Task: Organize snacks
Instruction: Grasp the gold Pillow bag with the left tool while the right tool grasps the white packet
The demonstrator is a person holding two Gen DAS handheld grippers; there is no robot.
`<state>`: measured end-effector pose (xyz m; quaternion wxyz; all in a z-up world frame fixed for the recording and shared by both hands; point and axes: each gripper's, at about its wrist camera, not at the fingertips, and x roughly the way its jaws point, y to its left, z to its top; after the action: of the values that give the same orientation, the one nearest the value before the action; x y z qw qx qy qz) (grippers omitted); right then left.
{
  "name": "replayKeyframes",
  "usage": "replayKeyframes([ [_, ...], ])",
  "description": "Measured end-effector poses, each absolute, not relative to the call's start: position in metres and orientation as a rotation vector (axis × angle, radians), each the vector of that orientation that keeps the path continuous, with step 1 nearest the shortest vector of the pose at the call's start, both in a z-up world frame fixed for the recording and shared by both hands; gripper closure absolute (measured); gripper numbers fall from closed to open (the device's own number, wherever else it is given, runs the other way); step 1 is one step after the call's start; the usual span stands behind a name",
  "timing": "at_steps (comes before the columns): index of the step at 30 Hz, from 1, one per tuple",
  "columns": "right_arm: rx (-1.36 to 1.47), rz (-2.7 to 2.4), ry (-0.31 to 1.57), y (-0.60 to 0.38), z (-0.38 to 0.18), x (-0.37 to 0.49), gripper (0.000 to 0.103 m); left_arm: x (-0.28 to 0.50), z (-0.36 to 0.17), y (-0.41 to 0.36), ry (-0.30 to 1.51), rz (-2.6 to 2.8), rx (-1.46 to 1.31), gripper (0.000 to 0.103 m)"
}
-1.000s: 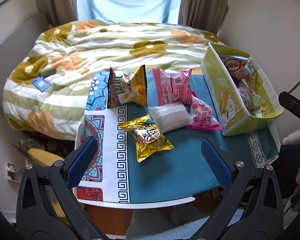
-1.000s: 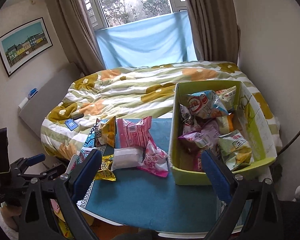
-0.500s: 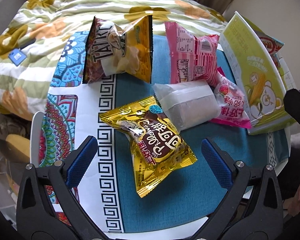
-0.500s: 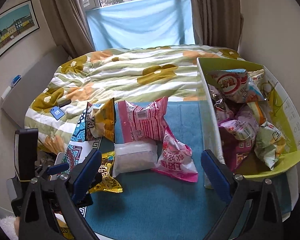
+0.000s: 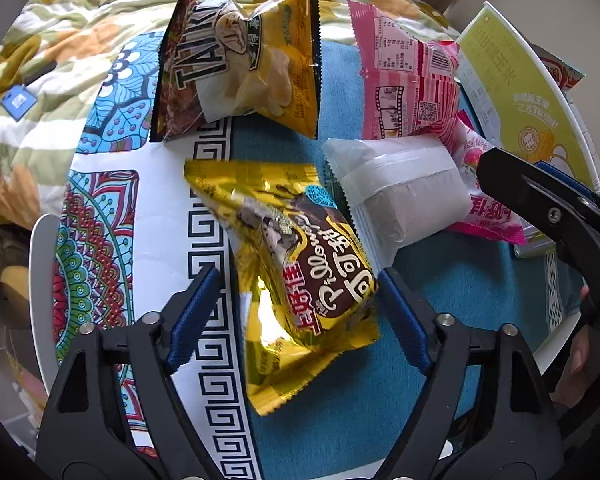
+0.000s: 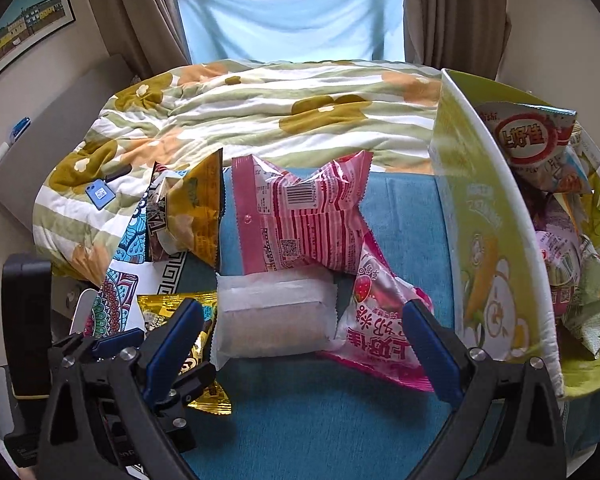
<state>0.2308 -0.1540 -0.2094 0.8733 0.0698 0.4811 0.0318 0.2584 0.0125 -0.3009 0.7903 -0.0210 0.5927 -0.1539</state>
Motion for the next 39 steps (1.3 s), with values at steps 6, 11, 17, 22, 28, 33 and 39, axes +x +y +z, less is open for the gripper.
replayKeyframes([
  [6,0.132,0.089,1.056,-0.143,-0.229,0.241,0.004,0.259,-0.309,0.031,1.297,-0.321,-0.047,0.041],
  [11,0.103,0.11,1.086,-0.134,-0.244,0.246,0.004,0.262,-0.309,0.039,1.285,-0.327,-0.039,0.042],
  [17,0.071,0.125,1.111,-0.131,-0.26,0.252,0.004,0.266,-0.31,0.042,1.281,-0.348,-0.041,0.042],
  [22,0.051,0.142,1.122,-0.126,-0.27,0.257,0.004,0.264,-0.309,0.046,1.278,-0.352,-0.042,0.042],
  [28,0.025,0.162,1.135,-0.119,-0.279,0.263,0.004,0.263,-0.305,0.051,1.268,-0.347,-0.042,0.043],
  [33,0.012,0.153,1.143,-0.118,-0.283,0.262,0.022,0.261,-0.299,0.057,1.259,-0.351,-0.05,0.043],
  [39,0.026,0.143,1.133,-0.123,-0.275,0.258,0.032,0.254,-0.286,0.064,1.23,-0.361,-0.056,0.043],
])
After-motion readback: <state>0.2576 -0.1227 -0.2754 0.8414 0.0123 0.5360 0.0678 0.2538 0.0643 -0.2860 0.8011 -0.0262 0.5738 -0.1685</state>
